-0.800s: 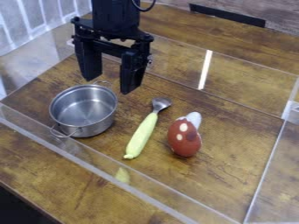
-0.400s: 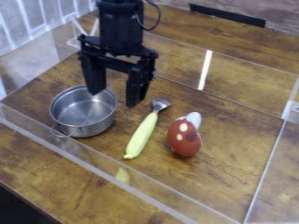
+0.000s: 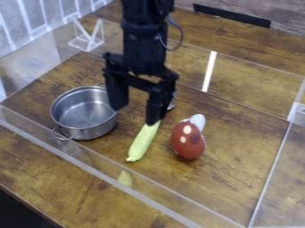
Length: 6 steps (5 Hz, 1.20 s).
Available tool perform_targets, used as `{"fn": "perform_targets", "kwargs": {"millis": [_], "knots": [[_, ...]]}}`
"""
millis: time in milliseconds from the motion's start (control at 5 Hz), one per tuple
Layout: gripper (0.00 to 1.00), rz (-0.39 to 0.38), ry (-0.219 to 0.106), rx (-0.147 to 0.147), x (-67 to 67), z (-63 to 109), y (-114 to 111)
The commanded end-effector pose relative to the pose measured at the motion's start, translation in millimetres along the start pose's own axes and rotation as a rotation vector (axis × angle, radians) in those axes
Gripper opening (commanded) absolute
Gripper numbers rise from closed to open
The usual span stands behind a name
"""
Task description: Move the green spoon to the left
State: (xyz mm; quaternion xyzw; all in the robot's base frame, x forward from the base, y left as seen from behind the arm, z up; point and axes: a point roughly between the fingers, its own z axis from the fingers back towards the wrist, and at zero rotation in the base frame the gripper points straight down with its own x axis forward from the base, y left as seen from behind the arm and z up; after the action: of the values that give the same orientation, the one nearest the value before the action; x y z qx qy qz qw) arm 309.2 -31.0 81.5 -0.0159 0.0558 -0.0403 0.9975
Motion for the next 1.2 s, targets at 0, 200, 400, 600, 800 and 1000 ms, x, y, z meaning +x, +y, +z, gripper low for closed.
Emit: {"fn": "perform_targets", "kwargs": {"millis": [0, 200, 400, 600, 800, 1000], "knots": [[1.0, 0.002, -0.068, -0.012, 17.8, 2.5, -10], [1.0, 0.02, -0.072, -0.022, 28.7, -7.9, -12], [1.0, -0.021, -0.071, -0.02, 29.8, -17.9, -10], [1.0, -0.06, -0.069, -0.017, 29.3, -26.6, -7], [1.0, -0.069, -0.071, -0.018, 38.7, -27.4, -5], [1.0, -0.076, -0.071, -0.022, 46.6, -28.6, -3]]}}
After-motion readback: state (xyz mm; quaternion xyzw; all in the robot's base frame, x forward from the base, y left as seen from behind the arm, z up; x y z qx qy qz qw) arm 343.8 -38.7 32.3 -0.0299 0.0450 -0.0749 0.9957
